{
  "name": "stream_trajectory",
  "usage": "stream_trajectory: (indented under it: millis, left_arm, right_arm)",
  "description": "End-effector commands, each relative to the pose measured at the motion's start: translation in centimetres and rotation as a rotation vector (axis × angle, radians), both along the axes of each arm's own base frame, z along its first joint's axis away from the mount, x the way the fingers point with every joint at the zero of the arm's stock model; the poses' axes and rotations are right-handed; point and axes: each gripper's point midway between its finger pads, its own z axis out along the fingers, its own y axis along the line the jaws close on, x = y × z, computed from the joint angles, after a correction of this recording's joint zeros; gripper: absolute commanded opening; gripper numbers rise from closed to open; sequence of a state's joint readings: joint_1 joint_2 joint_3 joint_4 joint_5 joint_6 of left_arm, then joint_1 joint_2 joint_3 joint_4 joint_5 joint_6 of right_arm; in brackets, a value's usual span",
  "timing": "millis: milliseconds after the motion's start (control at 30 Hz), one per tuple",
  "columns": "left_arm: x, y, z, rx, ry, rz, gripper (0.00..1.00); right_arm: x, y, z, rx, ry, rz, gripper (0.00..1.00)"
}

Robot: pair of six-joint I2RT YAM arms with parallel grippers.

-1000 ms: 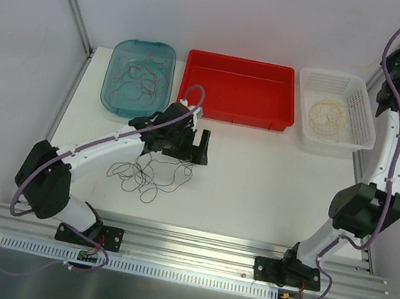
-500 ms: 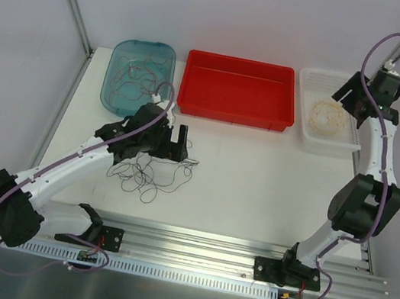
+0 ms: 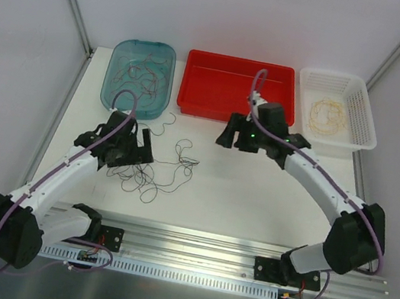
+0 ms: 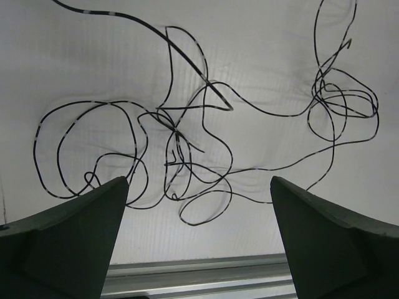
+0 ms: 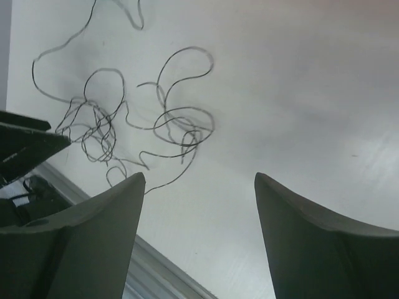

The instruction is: Untangle the cables

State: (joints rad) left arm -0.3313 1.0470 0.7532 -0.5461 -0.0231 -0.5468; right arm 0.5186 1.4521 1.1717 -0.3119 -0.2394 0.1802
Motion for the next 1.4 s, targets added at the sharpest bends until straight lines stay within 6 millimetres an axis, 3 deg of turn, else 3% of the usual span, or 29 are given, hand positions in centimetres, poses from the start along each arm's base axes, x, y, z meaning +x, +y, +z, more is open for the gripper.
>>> stream_trajectory:
  millis: [0,167,267,433,567,600,633,667,700,733,767,800,867,1000,1033,1100,1133,1200,1267,1300,1367]
  left_arm:
    - [0.0,0.8,-0.4,0.008,0.018,0.076,0.99]
    - [2.4,1.3,-0.3,0.060,0.016,0.131,0.98]
    - [3.7,1.2,-0.6,0.079,0.029,0.151,0.94]
    - [5.7,1.0,-0.9,0.088,0.029,0.186,0.82]
    - [6.4,0.8,-0.9,0.091,0.030,0.185,0.53]
    - [6.6,0.7,-0.5,0.090,0.018,0.183,0.36]
    - [6.7,0.9,0.3,0.094,-0.009,0.170,0.26]
    - [6.8,1.0,0.9,0.097,-0.029,0.166,0.11]
    - [6.8,1.1,1.7,0.104,-0.054,0.152,0.04]
    - [6.8,1.3,3.2,0.099,-0.103,0.149,0.00]
    - [6.8,1.4,4.2,0.099,-0.129,0.139,0.00]
    - [7.0,1.5,5.6,0.105,-0.168,0.119,0.00]
    - [6.9,1.9,8.5,0.108,-0.241,0.110,0.00]
    - [6.5,3.0,14.9,0.140,-0.373,0.098,0.00]
    - [6.2,3.3,16.4,0.135,-0.410,0.103,0.00]
    - [5.7,3.8,19.9,0.135,-0.496,0.111,0.00]
    - [5.6,4.2,21.0,0.140,-0.525,0.117,0.00]
    - [5.1,5.0,23.7,0.161,-0.591,0.130,0.00]
    - [4.8,5.6,24.9,0.184,-0.620,0.142,0.00]
    - [4.7,6.5,25.9,0.217,-0.643,0.167,0.00]
    - [4.3,7.8,26.2,0.275,-0.637,0.204,0.00]
  right_arm:
    - [-1.1,5.6,-0.9,0.040,-0.006,0.069,0.75]
    - [-1.8,10.6,-3.9,0.048,0.036,0.015,0.76]
    - [-2.6,12.6,-6.3,0.004,0.070,-0.014,0.76]
    - [-2.8,13.4,-9.6,-0.103,0.075,-0.116,0.77]
    - [-3.2,12.9,-12.5,-0.162,0.117,-0.150,0.71]
    - [-3.4,12.6,-12.8,-0.175,0.123,-0.157,0.61]
    - [-3.2,11.7,-13.3,-0.200,0.118,-0.181,0.54]
    - [-3.7,10.6,-13.8,-0.228,0.127,-0.190,0.37]
    - [-3.4,9.6,-14.0,-0.245,0.124,-0.210,0.28]
    - [-3.5,8.6,-14.1,-0.262,0.125,-0.220,0.21]
    - [-3.5,7.5,-14.3,-0.276,0.128,-0.233,0.07]
    - [-3.6,5.2,-14.3,-0.298,0.134,-0.264,0.01]
    - [-3.8,2.6,-14.3,-0.330,0.144,-0.290,0.01]
    - [-3.8,-5.5,-13.6,-0.412,0.134,-0.388,0.01]
    - [-3.8,-6.8,-12.4,-0.397,0.110,-0.408,0.01]
    - [-4.1,-11.0,-12.6,-0.453,0.129,-0.463,0.01]
    - [-4.0,-12.2,-11.3,-0.431,0.105,-0.485,0.01]
    - [-4.1,-16.0,-10.8,-0.452,0.120,-0.558,0.01]
    - [-4.6,-18.6,-9.5,-0.432,0.111,-0.619,0.01]
    - [-4.5,-20.8,-9.1,-0.421,0.129,-0.679,0.01]
    - [-4.7,-23.1,-7.3,-0.383,0.116,-0.754,0.01]
